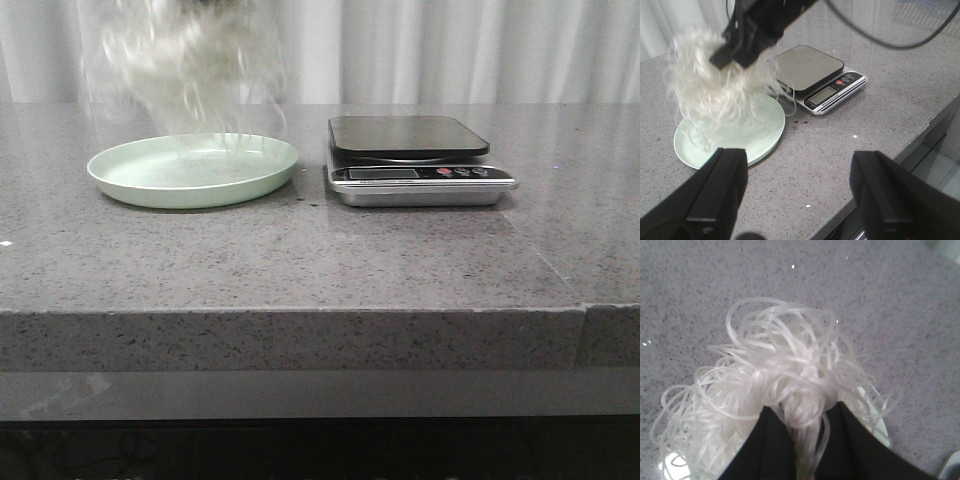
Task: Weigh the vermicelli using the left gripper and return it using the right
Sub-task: 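Carry the vermicelli with the right gripper and lower it onto the plate, then open the right gripper and raise it away from the plate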
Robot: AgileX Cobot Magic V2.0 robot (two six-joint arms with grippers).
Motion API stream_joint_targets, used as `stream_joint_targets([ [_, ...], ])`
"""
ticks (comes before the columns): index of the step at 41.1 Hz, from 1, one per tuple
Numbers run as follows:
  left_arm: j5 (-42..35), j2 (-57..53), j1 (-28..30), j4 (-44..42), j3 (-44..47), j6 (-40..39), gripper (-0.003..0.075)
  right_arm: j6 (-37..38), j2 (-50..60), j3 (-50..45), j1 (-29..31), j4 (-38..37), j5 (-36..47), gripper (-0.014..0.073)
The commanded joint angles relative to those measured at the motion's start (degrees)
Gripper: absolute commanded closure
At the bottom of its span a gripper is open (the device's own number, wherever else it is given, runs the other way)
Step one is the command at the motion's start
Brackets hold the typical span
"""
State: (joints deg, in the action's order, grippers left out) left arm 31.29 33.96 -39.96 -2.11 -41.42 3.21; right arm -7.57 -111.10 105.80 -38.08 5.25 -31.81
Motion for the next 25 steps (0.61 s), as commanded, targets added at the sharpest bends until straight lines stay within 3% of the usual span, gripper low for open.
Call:
stream_joint_targets([
  [1, -4.41, 0.14, -0.29, 0.47, -1.54, -0.19, 0.0227, -0.51, 0.77, 2.22, 0.19, -0.08, 5.77, 0.0435],
  [6, -4.41, 0.14, -0.29, 0.47, -1.54, -0.19, 0.0227, -0.51, -1.64, 2.22, 0.19, -0.08, 4.65, 0.0407],
  [16, -4.41, 0.14, -0.29, 0.47, -1.54, -0.19, 0.0227, -0.51, -0.49, 2.22, 0.19, -0.02, 3.67, 0.0151],
  [25, -4.36, 0.14, -0.29, 0.47, -1.54, -0.19, 0.0227, -0.51, 6.56, 2.22, 0.40, -0.09, -1.25, 0.0146],
])
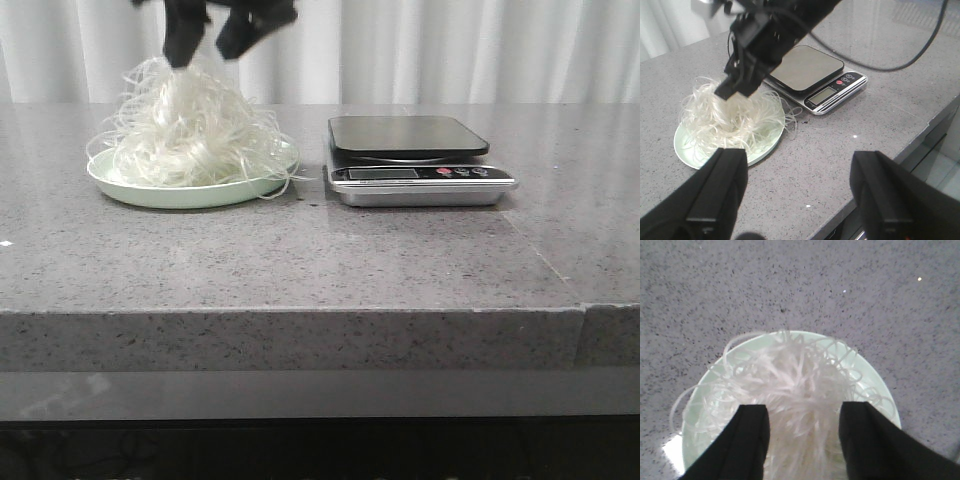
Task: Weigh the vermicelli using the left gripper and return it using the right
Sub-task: 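Open the right gripper and raise it away from the plate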
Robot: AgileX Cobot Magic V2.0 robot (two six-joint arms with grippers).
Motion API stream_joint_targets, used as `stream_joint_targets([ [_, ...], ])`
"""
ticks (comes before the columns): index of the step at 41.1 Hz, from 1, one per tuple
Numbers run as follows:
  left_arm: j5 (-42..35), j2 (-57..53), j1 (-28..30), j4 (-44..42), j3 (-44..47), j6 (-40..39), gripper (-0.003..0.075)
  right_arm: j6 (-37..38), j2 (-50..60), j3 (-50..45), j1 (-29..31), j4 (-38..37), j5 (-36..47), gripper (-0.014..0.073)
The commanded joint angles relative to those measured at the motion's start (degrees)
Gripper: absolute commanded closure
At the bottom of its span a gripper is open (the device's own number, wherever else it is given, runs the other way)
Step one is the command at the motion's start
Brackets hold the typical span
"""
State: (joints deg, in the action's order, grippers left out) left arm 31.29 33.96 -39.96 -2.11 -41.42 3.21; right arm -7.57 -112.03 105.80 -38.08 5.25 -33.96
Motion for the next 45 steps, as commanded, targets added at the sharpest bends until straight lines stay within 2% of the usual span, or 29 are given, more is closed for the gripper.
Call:
stream_joint_targets([
  [1, -4.36, 0.14, -0.29, 0.47, -1.54, -0.19, 0.0227, -0.51, 8.40, 2.22, 0.57, -0.09, 0.26, 0.0146],
  [11, -4.36, 0.14, -0.29, 0.47, -1.54, -0.19, 0.0227, 0.09, 19.34, -1.05, 3.51, -0.03, -7.30, 0.0165],
  [25, -4.36, 0.14, -0.29, 0.47, -1.54, -0.19, 0.0227, 0.09, 39.46, -26.11, 6.48, -0.10, -1.58, 0.0165],
  [45, -4.36, 0.14, -0.29, 0.47, -1.54, -0.19, 0.0227, 2.85, 63.14, -48.82, 8.12, -0.17, -4.79, 0.0165],
])
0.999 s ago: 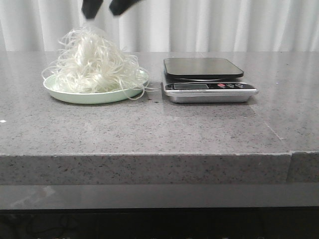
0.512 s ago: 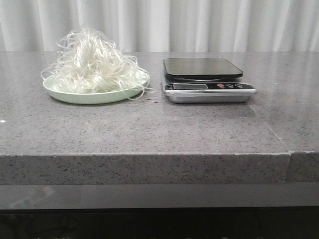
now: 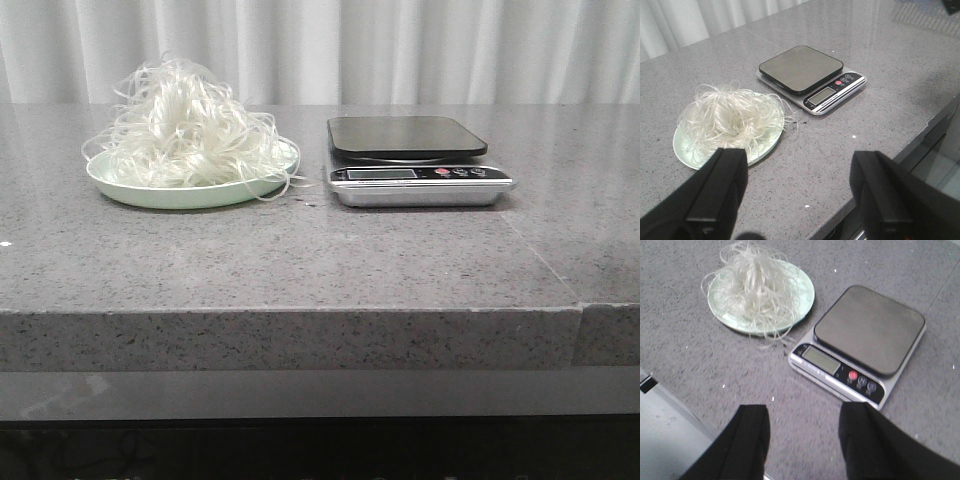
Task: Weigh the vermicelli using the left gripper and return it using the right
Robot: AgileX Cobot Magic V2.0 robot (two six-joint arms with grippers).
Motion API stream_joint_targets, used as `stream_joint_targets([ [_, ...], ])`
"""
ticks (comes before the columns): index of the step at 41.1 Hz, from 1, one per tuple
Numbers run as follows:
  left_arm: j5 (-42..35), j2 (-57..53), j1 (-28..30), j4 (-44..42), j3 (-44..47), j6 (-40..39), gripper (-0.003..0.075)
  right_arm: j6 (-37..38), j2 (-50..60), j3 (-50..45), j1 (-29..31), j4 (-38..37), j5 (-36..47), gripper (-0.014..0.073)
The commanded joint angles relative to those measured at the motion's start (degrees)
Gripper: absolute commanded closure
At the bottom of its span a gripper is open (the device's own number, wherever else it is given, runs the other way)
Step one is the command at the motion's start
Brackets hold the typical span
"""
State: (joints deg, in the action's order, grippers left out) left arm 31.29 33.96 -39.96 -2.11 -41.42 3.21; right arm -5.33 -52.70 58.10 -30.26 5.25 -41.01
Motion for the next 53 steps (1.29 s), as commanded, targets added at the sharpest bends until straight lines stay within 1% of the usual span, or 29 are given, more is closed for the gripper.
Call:
stream_joint_targets([
  [1, -4.36, 0.14, -0.29, 0.47, -1.54, -0.19, 0.0227, 0.61, 4.57, -2.06, 0.30, -0.17, 1.76, 0.0165],
  [9, -4.36, 0.14, -0.29, 0.47, -1.54, -0.19, 0.0227, 0.61, 10.65, -6.81, 0.30, -0.17, -0.01, 0.0165],
  [14, -4.27, 0.14, -0.29, 0.47, -1.54, -0.19, 0.0228, 0.61, 11.53, -7.50, 0.30, -0.17, -0.01, 0.0165],
  [17, -4.27, 0.14, -0.29, 0.47, -1.54, -0.19, 0.0244, 0.61, 11.53, -7.55, 0.30, -0.17, -0.01, 0.0165],
  [20, -4.27, 0.14, -0.29, 0.47, -1.54, -0.19, 0.0290, 0.61, 11.53, -7.54, 0.30, -0.17, -0.01, 0.0176],
  [22, -4.27, 0.14, -0.29, 0.47, -1.54, -0.19, 0.0331, 0.61, 11.53, -7.54, 0.30, -0.17, -0.01, 0.0212],
  [30, -4.27, 0.14, -0.29, 0.47, -1.54, -0.19, 0.0493, 0.61, 11.53, -7.54, 0.30, -0.17, -0.01, 0.0436],
  [36, -4.27, 0.14, -0.29, 0.47, -1.54, -0.19, 0.0580, 0.61, 11.53, -7.54, 0.30, -0.17, -0.01, 0.0432],
  [53, -4.27, 0.14, -0.29, 0.47, -1.54, -0.19, 0.0575, 0.61, 11.53, -7.54, 0.30, -0.17, -0.01, 0.0432],
])
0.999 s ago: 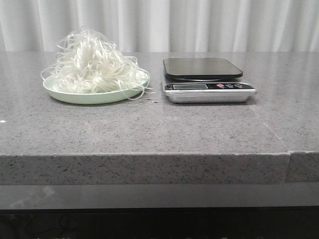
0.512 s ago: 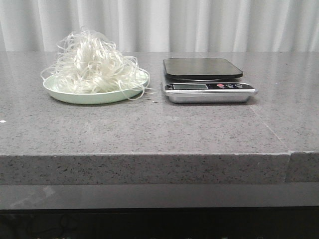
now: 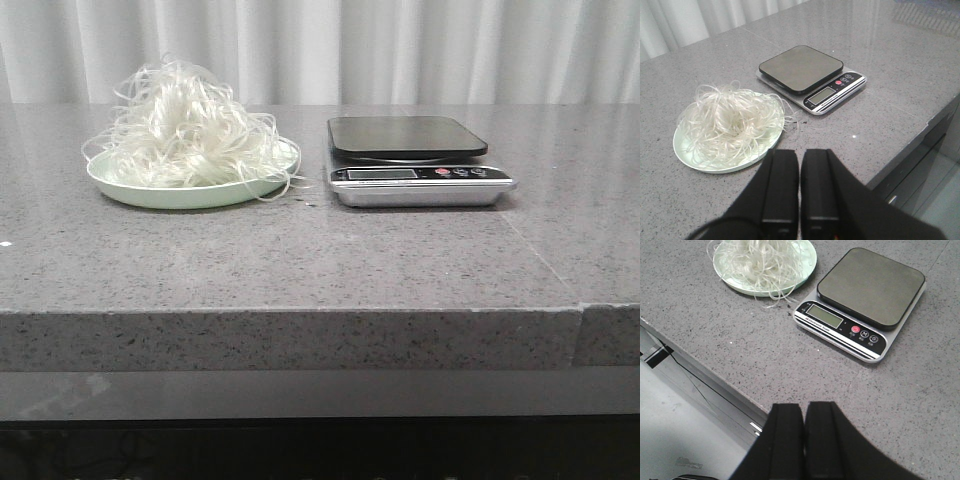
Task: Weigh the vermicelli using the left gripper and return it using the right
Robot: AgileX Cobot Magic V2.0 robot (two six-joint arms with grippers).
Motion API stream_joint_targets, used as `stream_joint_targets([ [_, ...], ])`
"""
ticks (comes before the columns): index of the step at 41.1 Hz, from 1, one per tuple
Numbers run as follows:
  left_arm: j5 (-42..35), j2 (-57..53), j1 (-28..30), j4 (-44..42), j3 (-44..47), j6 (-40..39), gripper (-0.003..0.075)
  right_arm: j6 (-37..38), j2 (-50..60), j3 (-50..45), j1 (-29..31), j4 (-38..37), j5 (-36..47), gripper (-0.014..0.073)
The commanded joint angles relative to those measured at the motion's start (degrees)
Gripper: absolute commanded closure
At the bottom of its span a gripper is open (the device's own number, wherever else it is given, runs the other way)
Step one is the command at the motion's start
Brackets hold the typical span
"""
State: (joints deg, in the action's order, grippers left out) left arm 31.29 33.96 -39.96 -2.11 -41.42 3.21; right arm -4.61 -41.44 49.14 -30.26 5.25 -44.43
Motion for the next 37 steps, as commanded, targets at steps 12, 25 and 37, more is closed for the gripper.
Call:
stream_joint_targets([
  [12, -4.50, -1.68, 0.50, 0.47, -0.50, -0.19, 0.0575, -0.11, 0.27, 1.41, 0.30, -0.17, 3.40, 0.0432],
  [25, -17.12, -13.74, 18.51, -0.34, 14.90, -0.19, 0.0575, -0.11, 0.27, 1.41, 0.30, -0.17, 3.40, 0.0432],
  [37, -28.21, -31.55, 34.59, 1.01, 34.05, -0.19, 0.0575, -0.11, 0.27, 1.41, 0.30, -0.17, 3.40, 0.0432],
])
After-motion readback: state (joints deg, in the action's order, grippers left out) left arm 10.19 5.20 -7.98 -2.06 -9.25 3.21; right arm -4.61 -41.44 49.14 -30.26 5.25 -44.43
